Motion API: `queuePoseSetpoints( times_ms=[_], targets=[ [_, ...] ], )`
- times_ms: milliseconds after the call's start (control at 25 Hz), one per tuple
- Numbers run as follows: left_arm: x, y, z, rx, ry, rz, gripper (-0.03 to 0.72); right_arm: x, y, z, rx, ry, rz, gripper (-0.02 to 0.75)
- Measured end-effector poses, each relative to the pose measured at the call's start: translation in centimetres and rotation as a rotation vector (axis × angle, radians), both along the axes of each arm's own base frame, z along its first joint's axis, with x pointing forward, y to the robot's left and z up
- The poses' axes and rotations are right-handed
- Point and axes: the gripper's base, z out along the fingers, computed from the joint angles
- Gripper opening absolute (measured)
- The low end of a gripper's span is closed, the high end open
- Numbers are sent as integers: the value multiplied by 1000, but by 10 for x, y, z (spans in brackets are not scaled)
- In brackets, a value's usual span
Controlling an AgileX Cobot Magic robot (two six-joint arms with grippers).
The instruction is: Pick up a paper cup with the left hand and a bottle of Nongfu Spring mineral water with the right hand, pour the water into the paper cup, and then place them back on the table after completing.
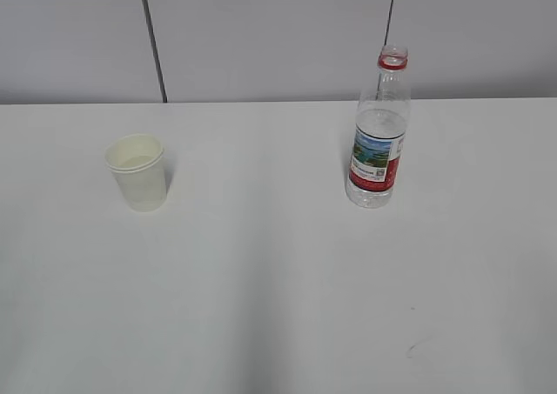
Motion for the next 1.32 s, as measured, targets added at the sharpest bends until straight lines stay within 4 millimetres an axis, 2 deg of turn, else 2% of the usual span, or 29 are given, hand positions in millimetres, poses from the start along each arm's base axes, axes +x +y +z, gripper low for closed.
queuePoseSetpoints(
  times_ms=[1320],
  targets=[
    [0,1,0,7,-1,5,374,0,-2,0,-18,-3,-19,569]
  ],
)
